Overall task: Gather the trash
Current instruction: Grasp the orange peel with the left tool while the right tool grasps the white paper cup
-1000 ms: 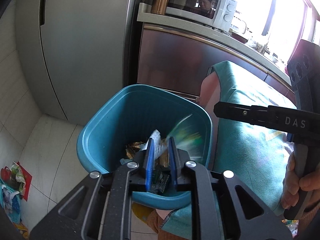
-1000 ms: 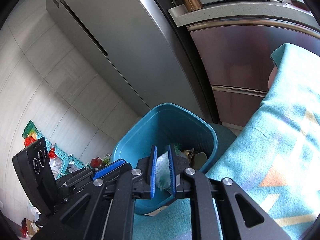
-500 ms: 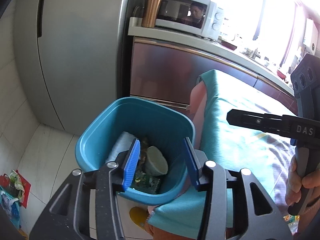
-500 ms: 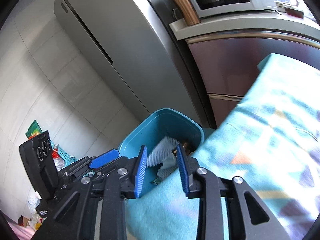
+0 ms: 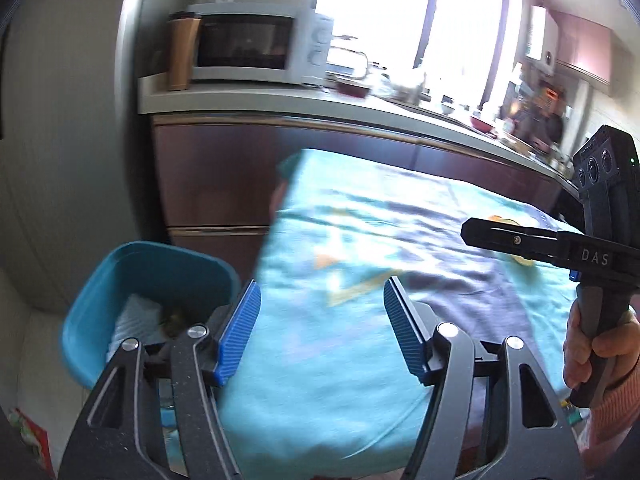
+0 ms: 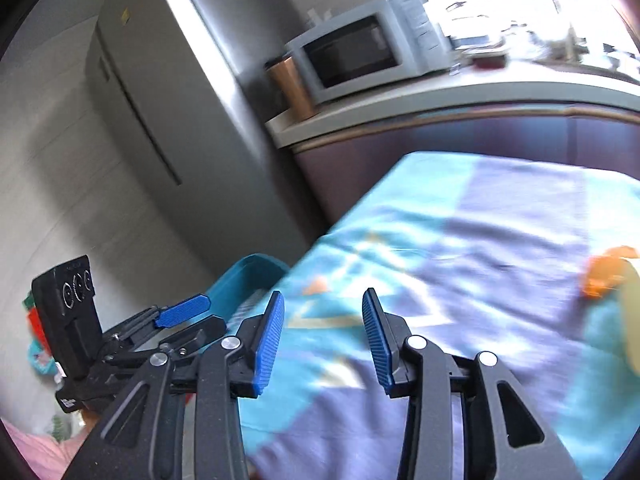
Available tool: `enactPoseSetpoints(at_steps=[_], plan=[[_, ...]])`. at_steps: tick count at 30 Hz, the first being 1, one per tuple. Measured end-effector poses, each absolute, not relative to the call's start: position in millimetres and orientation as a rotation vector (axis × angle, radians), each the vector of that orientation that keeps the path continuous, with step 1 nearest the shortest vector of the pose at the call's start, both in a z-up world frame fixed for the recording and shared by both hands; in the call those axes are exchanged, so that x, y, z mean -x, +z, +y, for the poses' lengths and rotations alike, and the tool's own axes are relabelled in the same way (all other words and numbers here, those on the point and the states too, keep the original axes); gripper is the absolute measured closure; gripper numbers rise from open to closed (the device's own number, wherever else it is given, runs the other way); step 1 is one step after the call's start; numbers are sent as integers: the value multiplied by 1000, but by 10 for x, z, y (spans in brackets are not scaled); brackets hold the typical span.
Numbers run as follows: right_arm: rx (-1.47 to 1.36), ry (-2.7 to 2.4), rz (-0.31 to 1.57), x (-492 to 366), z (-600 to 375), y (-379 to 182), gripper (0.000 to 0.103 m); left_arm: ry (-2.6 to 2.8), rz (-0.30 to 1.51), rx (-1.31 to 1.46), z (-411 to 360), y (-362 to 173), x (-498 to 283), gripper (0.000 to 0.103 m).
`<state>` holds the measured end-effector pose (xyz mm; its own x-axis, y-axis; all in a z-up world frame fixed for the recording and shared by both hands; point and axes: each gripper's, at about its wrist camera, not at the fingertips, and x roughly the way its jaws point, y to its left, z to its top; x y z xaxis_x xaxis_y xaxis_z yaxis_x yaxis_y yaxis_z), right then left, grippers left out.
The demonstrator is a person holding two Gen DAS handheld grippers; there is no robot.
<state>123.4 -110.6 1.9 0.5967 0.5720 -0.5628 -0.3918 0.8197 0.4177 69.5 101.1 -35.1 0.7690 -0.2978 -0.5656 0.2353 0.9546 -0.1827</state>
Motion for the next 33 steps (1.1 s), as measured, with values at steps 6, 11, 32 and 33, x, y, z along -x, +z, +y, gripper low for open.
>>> enactPoseSetpoints(at_steps=[6, 11, 32, 33], plan=[[-287, 399, 700, -1006, -1803, -13, 62, -395, 656, 60, 388, -371, -834, 41], [-304, 266, 688, -988, -2279, -115, 62, -460, 682, 19, -83, -387, -991, 42], [-181, -34, 710, -1127, -2766, -424, 57, -596, 782, -60, -1470, -517, -1902, 46], [-181, -42, 714, -1129, -2779, -431, 57, -602, 788, -56, -1503, -523, -1930, 48]])
